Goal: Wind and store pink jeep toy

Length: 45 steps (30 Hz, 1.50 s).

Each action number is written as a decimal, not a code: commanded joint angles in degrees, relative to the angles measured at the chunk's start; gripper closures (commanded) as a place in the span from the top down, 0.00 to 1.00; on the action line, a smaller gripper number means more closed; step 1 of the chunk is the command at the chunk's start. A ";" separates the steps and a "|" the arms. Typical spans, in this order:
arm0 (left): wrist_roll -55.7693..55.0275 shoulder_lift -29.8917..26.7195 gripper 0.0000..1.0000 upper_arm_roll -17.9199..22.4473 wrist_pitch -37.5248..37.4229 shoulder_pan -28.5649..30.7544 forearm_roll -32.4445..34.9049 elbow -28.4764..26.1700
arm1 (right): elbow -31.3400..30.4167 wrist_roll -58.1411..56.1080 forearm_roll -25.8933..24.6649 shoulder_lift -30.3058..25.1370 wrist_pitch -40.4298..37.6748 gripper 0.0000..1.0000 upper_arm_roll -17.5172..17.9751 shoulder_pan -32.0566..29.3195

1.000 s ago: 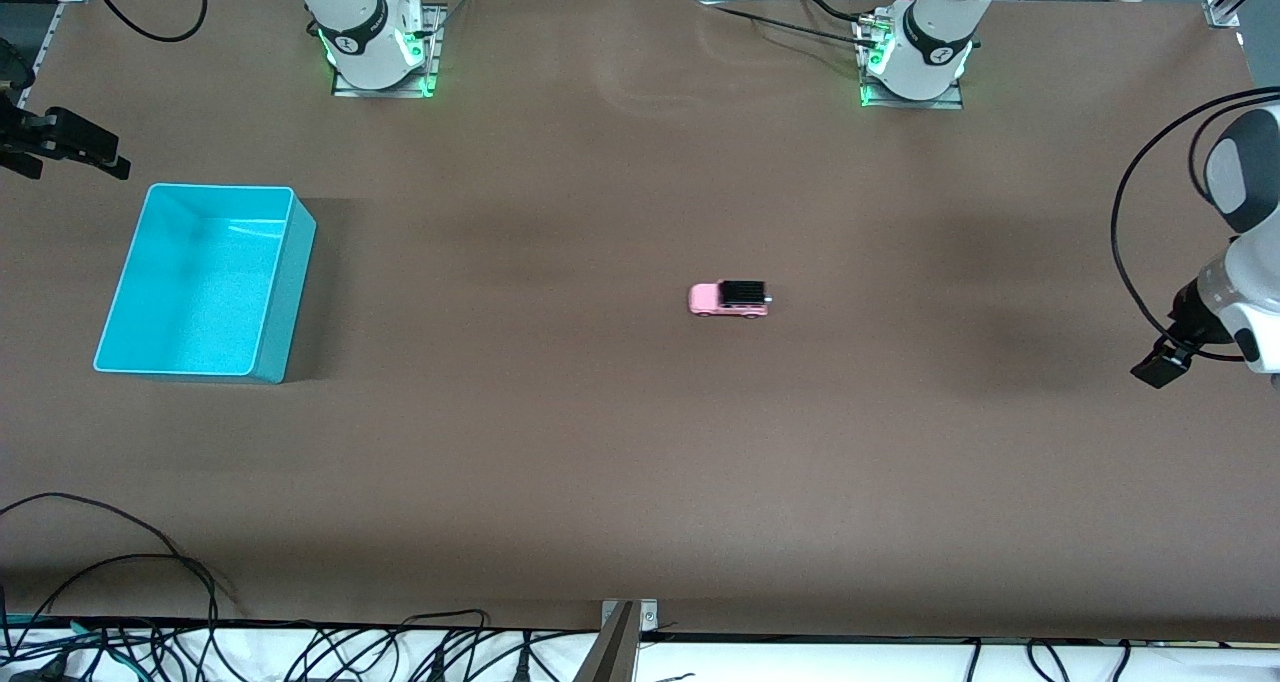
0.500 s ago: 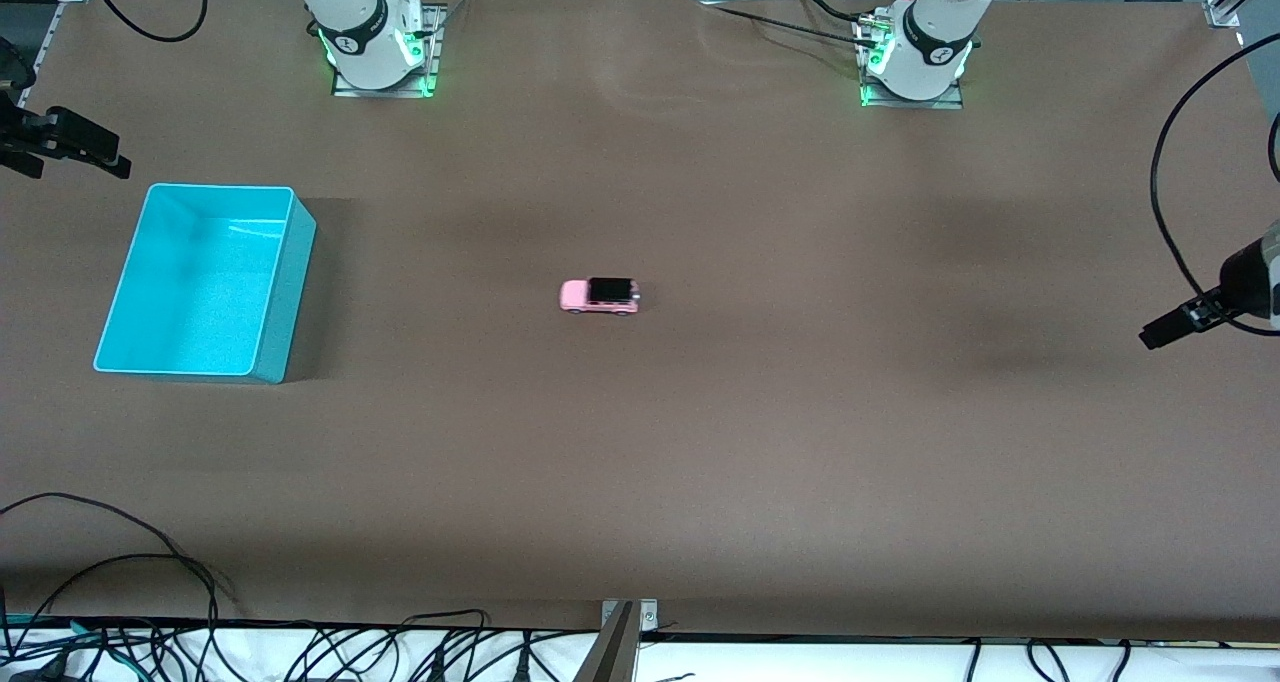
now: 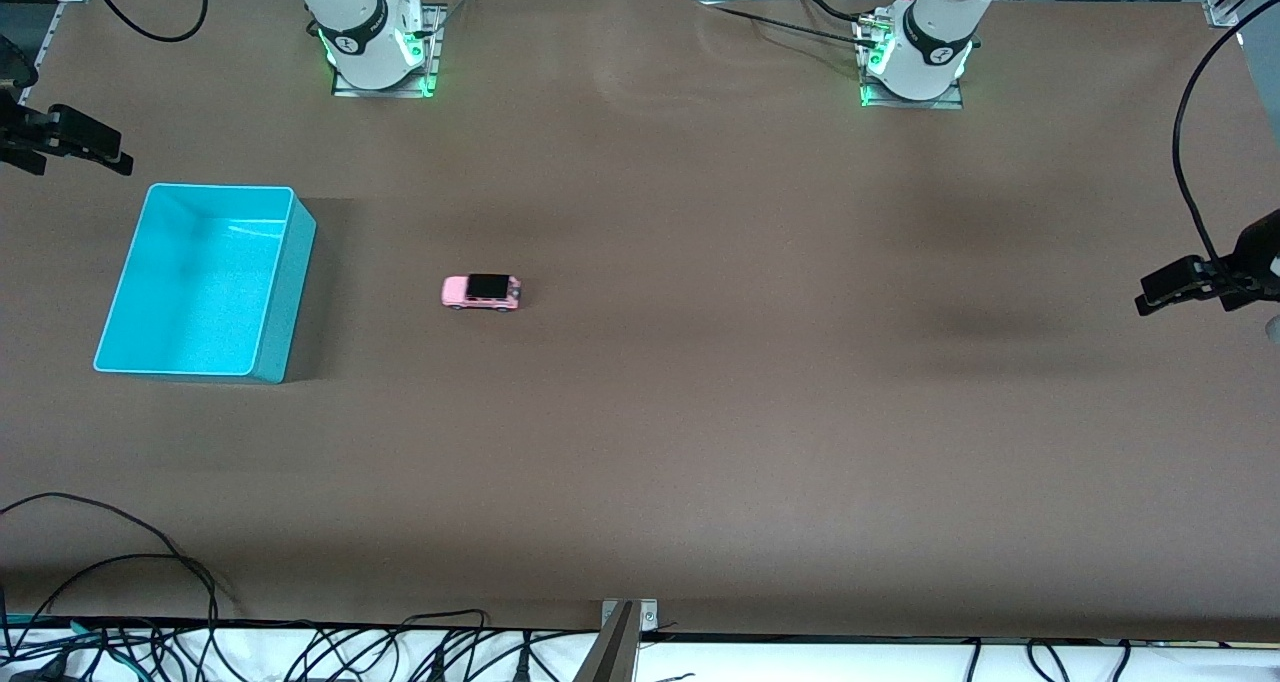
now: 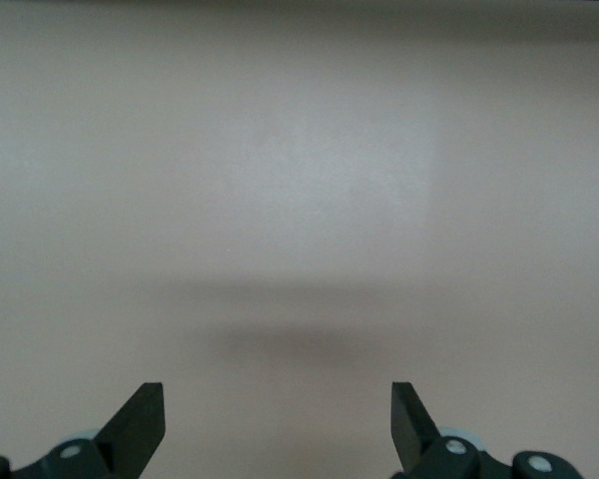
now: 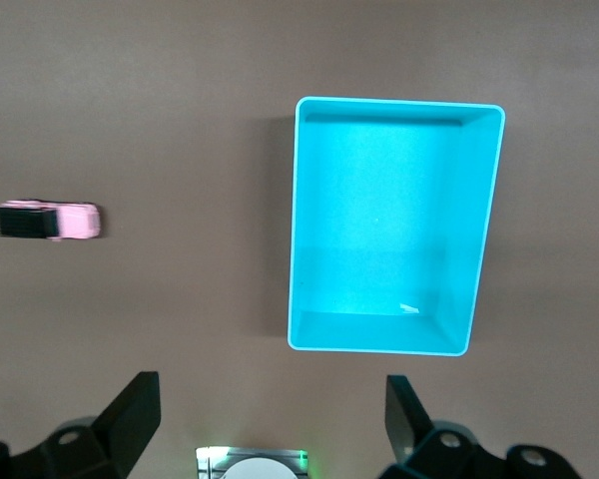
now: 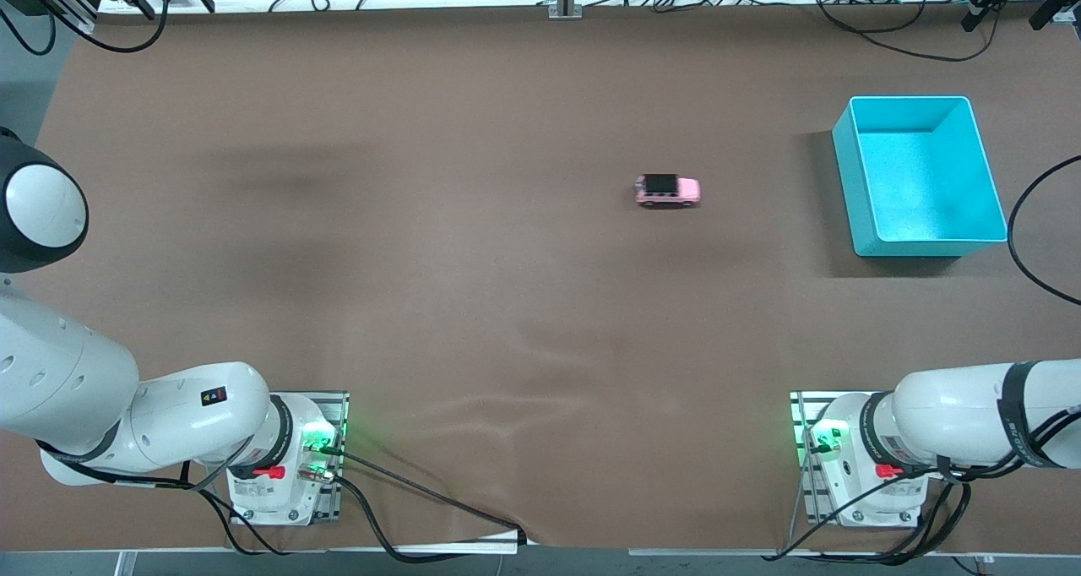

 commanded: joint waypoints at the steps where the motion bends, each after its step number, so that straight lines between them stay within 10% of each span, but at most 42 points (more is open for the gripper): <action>1: 2.55 -3.03 1.00 0.07 -1.54 0.10 -2.49 -1.13 | 1.74 -0.61 -0.10 0.69 -1.28 1.00 0.05 -0.01; 26: 2.64 -10.60 1.00 -2.04 -1.90 0.36 -2.93 -9.58 | 1.65 -0.52 -0.02 0.69 -1.02 1.00 -0.13 0.08; 45: 2.64 -10.42 1.00 -2.04 -1.90 0.36 -2.93 -9.58 | 1.74 -0.44 -0.10 1.31 -0.40 1.00 -6.72 6.50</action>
